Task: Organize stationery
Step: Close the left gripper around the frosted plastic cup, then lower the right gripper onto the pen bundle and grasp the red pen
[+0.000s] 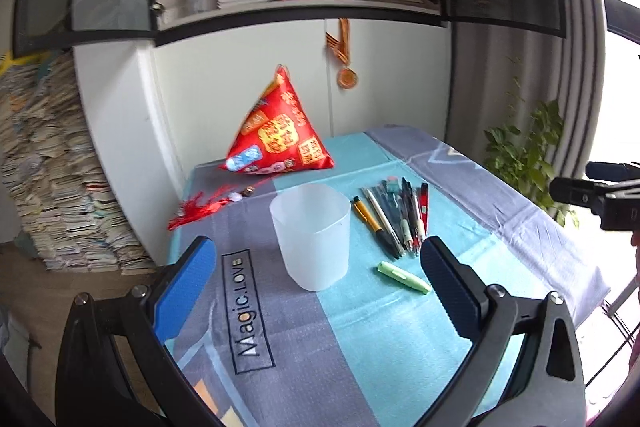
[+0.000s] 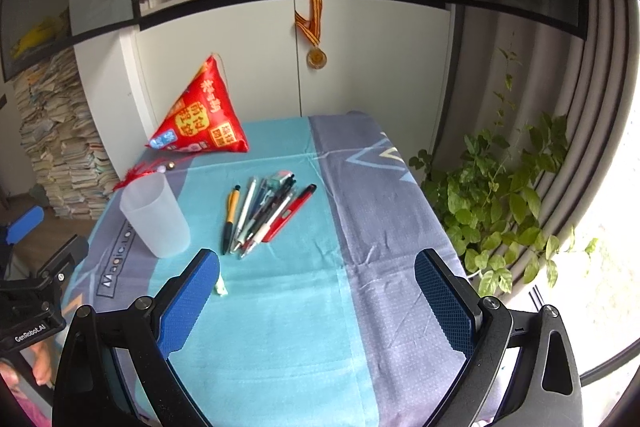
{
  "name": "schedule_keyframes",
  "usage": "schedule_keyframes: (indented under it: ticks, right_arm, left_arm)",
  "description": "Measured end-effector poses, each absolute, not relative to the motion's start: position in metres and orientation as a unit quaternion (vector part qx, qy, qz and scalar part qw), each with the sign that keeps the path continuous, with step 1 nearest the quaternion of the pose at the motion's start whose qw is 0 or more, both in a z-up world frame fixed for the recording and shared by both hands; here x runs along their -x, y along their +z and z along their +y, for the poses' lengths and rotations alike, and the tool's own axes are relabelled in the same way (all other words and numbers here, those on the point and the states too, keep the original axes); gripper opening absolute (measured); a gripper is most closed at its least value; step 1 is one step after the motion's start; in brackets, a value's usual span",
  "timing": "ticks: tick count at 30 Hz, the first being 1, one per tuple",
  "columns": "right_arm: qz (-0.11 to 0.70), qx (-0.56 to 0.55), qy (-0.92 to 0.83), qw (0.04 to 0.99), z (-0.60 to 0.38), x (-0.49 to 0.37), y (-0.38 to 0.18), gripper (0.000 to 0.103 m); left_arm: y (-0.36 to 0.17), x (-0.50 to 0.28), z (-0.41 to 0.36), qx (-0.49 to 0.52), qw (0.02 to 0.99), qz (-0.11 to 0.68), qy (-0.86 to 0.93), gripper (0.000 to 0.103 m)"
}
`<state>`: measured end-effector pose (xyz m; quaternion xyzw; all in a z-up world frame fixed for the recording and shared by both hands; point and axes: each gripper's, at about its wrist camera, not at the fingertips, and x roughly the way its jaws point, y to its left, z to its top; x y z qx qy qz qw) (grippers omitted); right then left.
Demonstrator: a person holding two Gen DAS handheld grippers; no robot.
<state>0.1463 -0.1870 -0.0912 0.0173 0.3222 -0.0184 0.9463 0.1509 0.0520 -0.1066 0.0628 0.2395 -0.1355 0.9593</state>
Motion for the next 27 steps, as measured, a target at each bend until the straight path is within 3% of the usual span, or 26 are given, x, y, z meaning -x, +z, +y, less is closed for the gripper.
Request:
schedule_keyframes:
  ticks: [6,17,18,19,27]
  right_arm:
    - [0.350,-0.020,-0.027,0.936,-0.188,-0.175,-0.109,0.098]
    - [0.389,-0.030,-0.042,0.920,-0.186,-0.226,-0.135,0.098]
    - [0.390,-0.029,-0.042,0.919,-0.186,-0.228,-0.136,0.098]
    - [0.391,-0.027,-0.043,0.919,-0.185,-0.231,-0.137,0.098]
    - [0.405,-0.037,-0.049,0.912,-0.191,-0.243,-0.143,0.098]
  left_arm:
    - [-0.123,-0.194,0.057,-0.097,0.934,0.245,-0.239,0.102]
    - [-0.162,-0.259,0.055,-0.105,0.909,0.313,-0.254,0.100]
    - [-0.162,-0.262,0.054,-0.106,0.912,0.307,-0.251,0.094]
    - [-0.162,-0.263,0.052,-0.109,0.915,0.300,-0.249,0.079]
    - [-0.161,-0.260,0.045,-0.098,0.922,0.310,-0.212,0.075]
